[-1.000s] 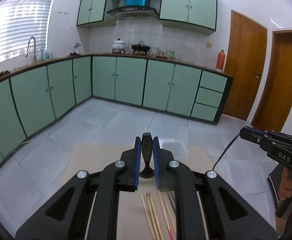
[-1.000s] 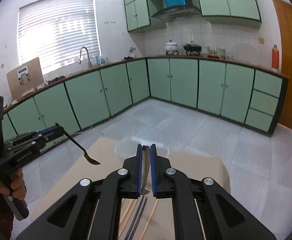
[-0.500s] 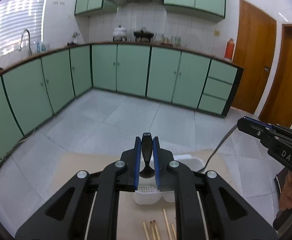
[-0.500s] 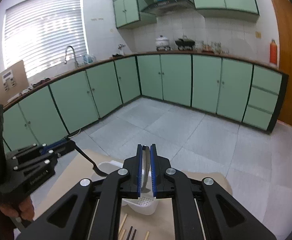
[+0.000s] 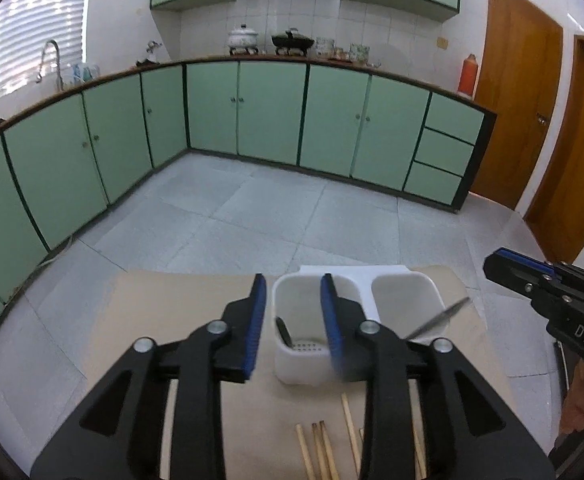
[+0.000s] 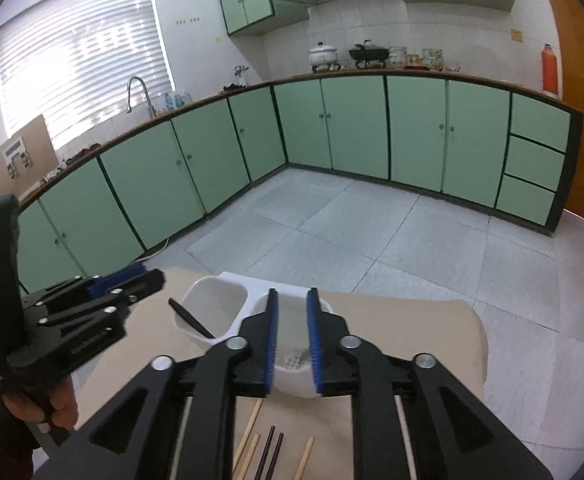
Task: Organize utensils
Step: 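Return the right tool to the mat and close on a red-patterned chopstick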
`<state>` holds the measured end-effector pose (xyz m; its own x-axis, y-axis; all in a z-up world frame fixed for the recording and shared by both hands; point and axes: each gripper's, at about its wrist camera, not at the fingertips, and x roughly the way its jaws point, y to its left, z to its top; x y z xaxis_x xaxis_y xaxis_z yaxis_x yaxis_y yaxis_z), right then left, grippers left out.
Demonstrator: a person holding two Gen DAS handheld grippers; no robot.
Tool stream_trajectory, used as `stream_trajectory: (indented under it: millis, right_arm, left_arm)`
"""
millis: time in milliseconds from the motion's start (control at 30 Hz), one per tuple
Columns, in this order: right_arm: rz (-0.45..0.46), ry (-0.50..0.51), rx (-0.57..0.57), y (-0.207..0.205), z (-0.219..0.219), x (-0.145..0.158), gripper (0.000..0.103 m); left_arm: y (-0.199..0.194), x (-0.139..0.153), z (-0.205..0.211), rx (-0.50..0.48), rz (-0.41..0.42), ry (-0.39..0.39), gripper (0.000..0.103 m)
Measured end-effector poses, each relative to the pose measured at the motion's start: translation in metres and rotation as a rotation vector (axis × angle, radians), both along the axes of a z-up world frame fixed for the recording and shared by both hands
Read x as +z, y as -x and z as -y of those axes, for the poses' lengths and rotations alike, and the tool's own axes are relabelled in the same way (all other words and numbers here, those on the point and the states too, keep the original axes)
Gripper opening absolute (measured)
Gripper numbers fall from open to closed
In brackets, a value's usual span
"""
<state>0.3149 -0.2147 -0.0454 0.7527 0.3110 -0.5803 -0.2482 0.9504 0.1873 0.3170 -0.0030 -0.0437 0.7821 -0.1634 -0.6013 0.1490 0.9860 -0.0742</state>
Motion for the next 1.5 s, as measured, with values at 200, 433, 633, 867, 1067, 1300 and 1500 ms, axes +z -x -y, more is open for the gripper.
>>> stream_trajectory:
  millis: [200,433,633,867,1067,1300,1500]
  right_arm:
    - [0.059,0.021,-0.043,0.056,0.01,-0.007,0.051]
    - [0.025,0.026,-0.11,0.13,0.016,-0.059,0.078]
    - [-0.011,0.048,-0.141,0.184,0.016,-0.096,0.085]
    - [-0.038,0.036,-0.161,0.22,0.016,-0.12,0.079]
    - [-0.058,0.025,-0.152,0.238,0.012,-0.132,0.059]
    - [-0.088,0.032,-0.105,0.252,0.004,-0.14,0.045]
    - [-0.115,0.027,-0.094,0.257,0.004,-0.143,0.037]
  left_arm:
    - [0.059,-0.001,-0.004,0.049,0.083,-0.021,0.055]
    - [0.142,-0.048,-0.003,0.068,0.074,-0.064,0.078]
    - [0.189,-0.086,-0.008,0.042,0.01,-0.106,0.083]
    - [0.218,-0.113,-0.016,0.044,-0.045,-0.109,0.083]
    - [0.23,-0.129,-0.011,0.024,-0.1,-0.116,0.079]
    - [0.232,-0.147,-0.004,0.006,-0.155,-0.118,0.071]
    - [0.233,-0.154,0.003,-0.005,-0.177,-0.122,0.07]
